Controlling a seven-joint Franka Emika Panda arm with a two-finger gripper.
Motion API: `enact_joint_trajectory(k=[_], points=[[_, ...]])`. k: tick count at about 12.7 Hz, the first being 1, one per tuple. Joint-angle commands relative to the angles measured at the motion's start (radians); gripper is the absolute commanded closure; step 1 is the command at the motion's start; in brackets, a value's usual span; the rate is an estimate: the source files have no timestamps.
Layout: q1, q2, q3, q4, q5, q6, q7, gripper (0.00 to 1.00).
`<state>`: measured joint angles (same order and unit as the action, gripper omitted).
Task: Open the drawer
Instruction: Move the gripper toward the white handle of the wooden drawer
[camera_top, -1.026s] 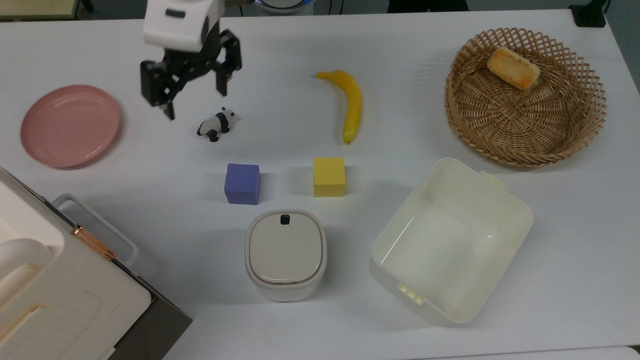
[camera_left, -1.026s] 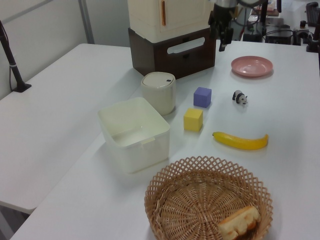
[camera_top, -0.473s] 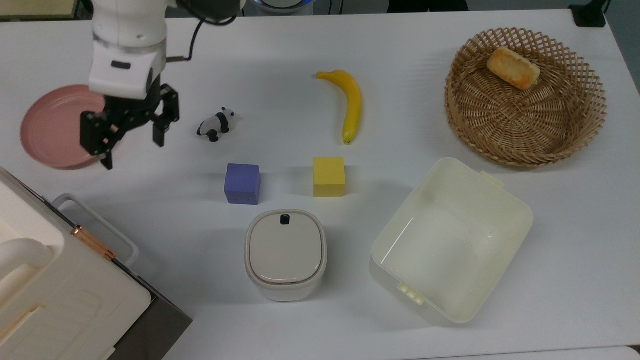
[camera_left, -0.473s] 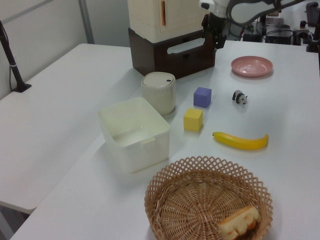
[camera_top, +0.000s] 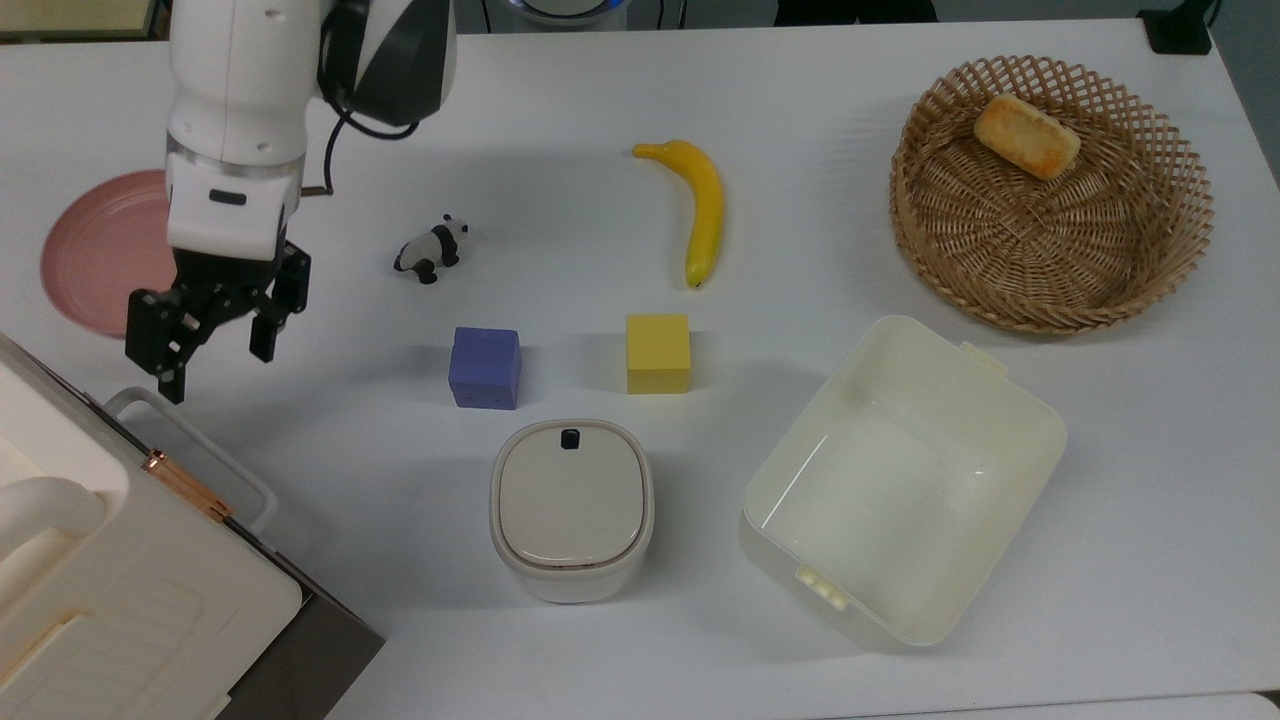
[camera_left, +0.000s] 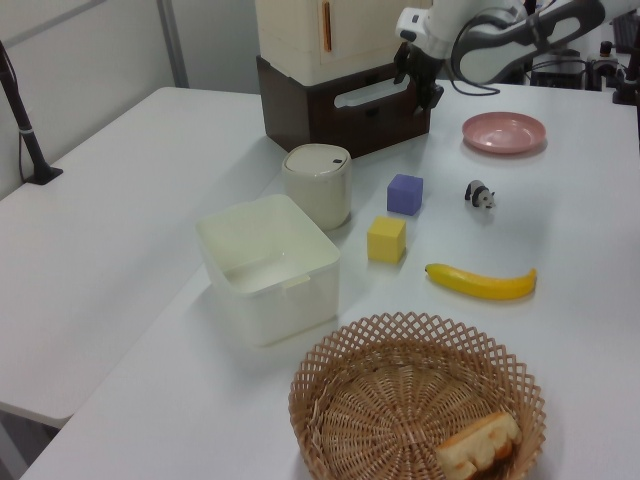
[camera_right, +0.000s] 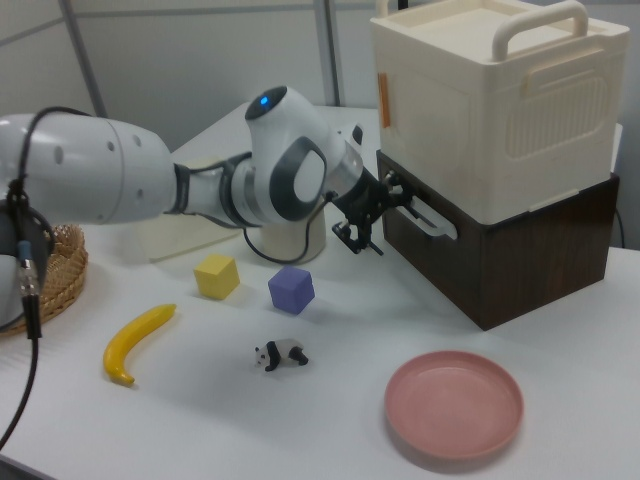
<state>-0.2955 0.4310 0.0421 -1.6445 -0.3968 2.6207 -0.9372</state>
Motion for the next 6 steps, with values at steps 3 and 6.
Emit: enact_joint_trajectory(k=[3,6], points=[[-0.001,0.064,-0.039,0.048,-0.070,0.154,-0.017,0.09],[0.007,0.072,-0.039,0.066,-0.080,0.156,-0.020,0.12]])
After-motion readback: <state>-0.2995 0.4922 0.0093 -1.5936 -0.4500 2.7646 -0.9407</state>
